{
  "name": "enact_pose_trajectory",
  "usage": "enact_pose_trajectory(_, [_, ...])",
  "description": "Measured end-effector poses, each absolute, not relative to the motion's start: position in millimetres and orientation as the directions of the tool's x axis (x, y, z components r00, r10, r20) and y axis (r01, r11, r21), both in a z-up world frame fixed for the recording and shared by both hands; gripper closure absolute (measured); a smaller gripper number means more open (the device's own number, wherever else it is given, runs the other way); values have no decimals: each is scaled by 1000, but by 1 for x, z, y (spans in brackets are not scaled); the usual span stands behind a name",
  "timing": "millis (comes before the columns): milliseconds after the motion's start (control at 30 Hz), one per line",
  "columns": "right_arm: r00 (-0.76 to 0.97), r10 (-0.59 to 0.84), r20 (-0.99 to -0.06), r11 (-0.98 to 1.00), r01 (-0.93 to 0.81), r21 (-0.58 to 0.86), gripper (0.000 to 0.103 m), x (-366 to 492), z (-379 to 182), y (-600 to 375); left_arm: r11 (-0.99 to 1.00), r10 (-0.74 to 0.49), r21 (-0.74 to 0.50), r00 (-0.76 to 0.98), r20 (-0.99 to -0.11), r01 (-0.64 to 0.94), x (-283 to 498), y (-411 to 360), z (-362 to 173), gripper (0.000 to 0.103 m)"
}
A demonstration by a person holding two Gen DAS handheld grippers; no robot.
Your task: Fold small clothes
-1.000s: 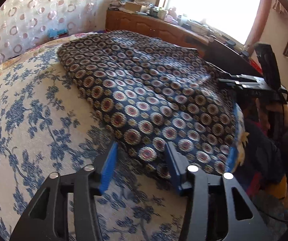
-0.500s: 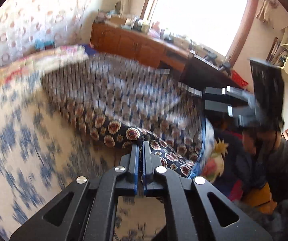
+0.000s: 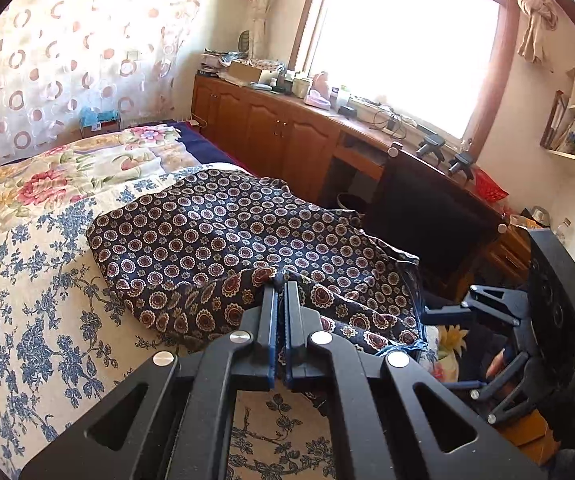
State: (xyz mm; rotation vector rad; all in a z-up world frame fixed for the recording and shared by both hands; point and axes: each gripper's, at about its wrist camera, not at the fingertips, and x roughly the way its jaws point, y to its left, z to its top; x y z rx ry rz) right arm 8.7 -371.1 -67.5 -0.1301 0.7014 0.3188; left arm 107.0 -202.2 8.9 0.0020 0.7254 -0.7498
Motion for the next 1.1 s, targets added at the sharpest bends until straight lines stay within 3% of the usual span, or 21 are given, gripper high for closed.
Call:
enact_pose_trajectory(400, [707,122,-696,935,-316,-158,28,43,-78,-386,762,-616,-276,525,-587,586,127,-190,9,100])
enact_pose_trajectory(467, [719,130,-683,932,-323,-162,57,53,-67,-389,764,-618,-284,530,-581,579,131,-185,10,100])
enact_pose_trajectory(500, [727,125,-675,930,-324,-176,83,61,-61,-389,767,-616,-284,535,-578,576,132,-183,11,100])
enact_pose_trajectory(533, [743,118,-659,926,-323,-198,100,70,-52,-389,773,-610,-281,546,-574,568,135,-179,13,100])
enact_pose_trajectory(700, [818,155,-555,920,-324,-221,100,118,-1,-382,815,-564,-261,604,-563,517,149,-163,19,99])
enact_pose_trajectory(767, [830,178,-528,916,-336,-220,100,140,14,-376,835,-533,-233,630,-565,498,156,-157,22,93])
enact_pose_trajectory(833, [838,194,-510,906,-352,-235,100,163,26,-363,850,-510,-213,655,-557,481,161,-149,25,67])
enact_pose_trajectory(933, [829,226,-512,876,-403,-265,100,200,28,-341,871,-478,-185,703,-526,455,168,-134,32,39])
enact_pose_trajectory(1000, [818,227,-529,860,-423,-285,100,229,18,-330,877,-471,-189,716,-516,441,175,-124,34,29])
enact_pose_trajectory(1100, [802,227,-553,843,-446,-301,100,268,9,-310,890,-448,-184,727,-520,417,187,-112,33,28])
